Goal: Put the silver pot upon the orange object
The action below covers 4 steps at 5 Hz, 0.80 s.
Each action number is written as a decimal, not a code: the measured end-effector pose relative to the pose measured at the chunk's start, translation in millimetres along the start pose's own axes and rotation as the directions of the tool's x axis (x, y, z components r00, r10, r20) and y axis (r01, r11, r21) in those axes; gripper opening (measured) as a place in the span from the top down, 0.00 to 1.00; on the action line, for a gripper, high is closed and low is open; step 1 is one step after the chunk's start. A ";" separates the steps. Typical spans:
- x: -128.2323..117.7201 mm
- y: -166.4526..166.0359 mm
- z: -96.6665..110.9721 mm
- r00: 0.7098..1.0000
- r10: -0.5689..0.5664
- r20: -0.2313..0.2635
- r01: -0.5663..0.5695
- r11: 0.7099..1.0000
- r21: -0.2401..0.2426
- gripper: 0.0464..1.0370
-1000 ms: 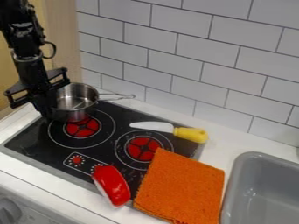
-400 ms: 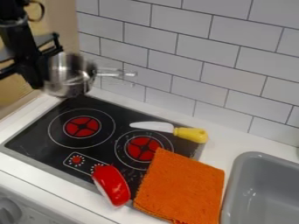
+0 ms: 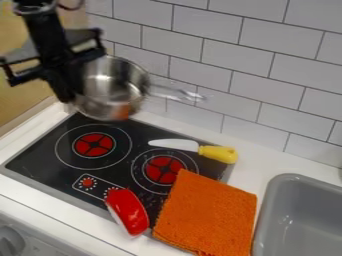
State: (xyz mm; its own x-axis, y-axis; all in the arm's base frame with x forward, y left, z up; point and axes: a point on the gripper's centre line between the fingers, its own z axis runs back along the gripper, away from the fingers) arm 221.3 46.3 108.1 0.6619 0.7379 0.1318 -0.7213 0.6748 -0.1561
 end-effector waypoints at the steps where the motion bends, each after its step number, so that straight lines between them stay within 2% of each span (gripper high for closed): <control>1: -38.0 -18.3 3.3 0.968 -0.242 -0.064 0.242 0.970 -0.005 0.99; 2: -60.5 -21.8 -3.3 0.912 -0.392 -0.125 0.389 0.920 -0.048 0.99; 3: -80.8 -36.0 -15.0 0.861 -0.478 -0.173 0.473 0.878 -0.073 0.99; 4: -93.6 -40.3 -40.2 0.810 -0.528 -0.255 0.531 0.845 -0.065 0.99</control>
State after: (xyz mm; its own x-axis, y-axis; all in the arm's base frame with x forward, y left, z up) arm 196.6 -50.2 62.7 0.9691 0.2391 -0.0603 -0.2450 0.9613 -0.1257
